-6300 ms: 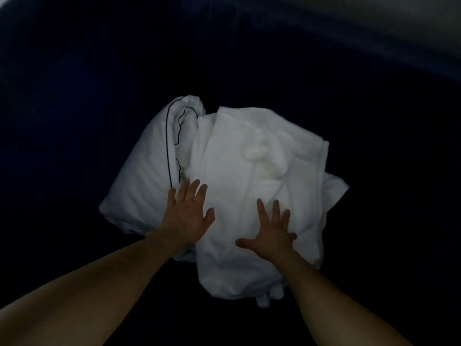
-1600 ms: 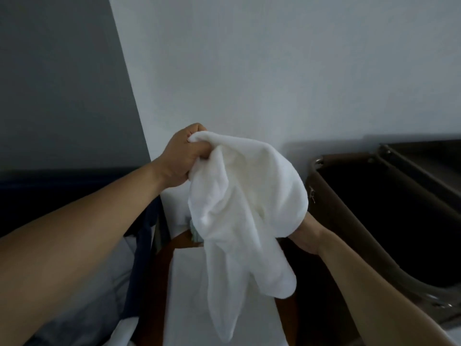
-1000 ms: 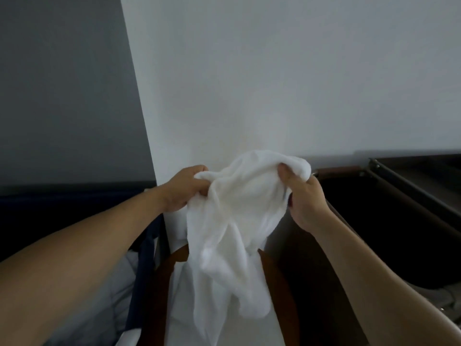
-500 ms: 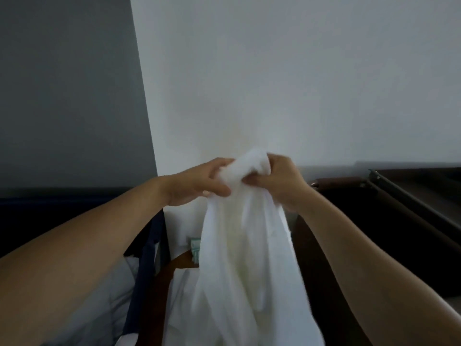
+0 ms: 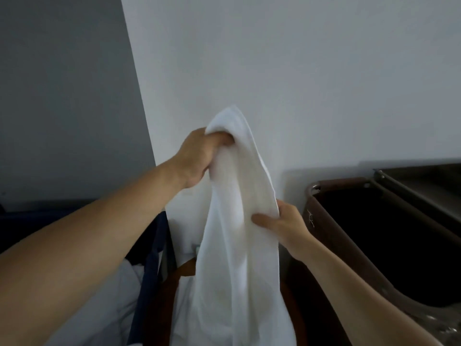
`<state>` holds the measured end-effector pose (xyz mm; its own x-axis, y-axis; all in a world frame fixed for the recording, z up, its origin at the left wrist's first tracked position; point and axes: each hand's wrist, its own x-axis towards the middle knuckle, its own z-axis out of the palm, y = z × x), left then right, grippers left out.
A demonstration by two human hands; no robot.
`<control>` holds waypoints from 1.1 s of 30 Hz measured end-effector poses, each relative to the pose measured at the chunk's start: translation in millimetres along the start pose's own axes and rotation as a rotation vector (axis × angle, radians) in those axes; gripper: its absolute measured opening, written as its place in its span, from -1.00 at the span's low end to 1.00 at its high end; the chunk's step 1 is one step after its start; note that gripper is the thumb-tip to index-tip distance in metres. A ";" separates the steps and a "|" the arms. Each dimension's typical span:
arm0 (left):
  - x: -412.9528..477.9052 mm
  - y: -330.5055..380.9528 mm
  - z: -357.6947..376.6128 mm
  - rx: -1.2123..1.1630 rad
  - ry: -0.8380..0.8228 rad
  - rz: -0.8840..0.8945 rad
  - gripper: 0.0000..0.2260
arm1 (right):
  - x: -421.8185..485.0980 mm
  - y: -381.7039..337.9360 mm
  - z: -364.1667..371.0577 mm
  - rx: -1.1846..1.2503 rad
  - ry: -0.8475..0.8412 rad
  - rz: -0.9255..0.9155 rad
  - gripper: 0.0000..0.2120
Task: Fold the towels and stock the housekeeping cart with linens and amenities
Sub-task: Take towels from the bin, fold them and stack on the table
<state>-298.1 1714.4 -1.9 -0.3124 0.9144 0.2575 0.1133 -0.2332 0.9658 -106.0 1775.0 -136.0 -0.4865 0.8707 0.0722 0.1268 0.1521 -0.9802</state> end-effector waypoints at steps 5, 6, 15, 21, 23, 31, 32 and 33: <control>7.4 -4.7 -16.3 -0.178 -0.034 -0.011 -0.84 | -3.0 17.6 -2.2 -0.123 -0.135 0.064 -0.83; 7.9 -11.1 -19.0 -0.159 -0.036 -0.025 -0.85 | -3.8 17.2 -1.1 -0.119 -0.091 0.060 -0.81; 18.9 -62.7 -56.8 0.512 0.188 -0.296 -0.75 | 15.5 -26.7 -25.2 -0.229 0.248 -0.175 -0.71; -2.9 -68.9 -44.3 1.150 -0.331 -0.172 0.09 | 17.2 -25.1 -7.3 -0.250 0.099 -0.121 -0.72; -13.7 -68.2 -20.9 1.158 -0.496 0.038 0.09 | 16.0 -17.3 2.6 -0.299 0.033 -0.109 -0.71; -10.7 -75.0 3.3 0.931 -0.590 0.008 -0.83 | 11.2 16.9 0.9 -0.305 0.050 -0.087 -0.79; -7.0 -67.4 2.5 0.896 -0.549 0.037 -0.81 | 11.0 24.4 -1.1 -0.348 0.043 -0.042 -0.85; -3.4 -58.4 1.9 0.836 -0.509 0.060 -0.80 | 9.9 32.0 -2.5 -0.371 0.022 0.009 -0.91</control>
<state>-301.8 1725.6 -59.3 0.1380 0.9878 0.0720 0.8084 -0.1543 0.5680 -104.6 1789.7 -166.2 -0.4660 0.8819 0.0716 0.4377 0.3001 -0.8476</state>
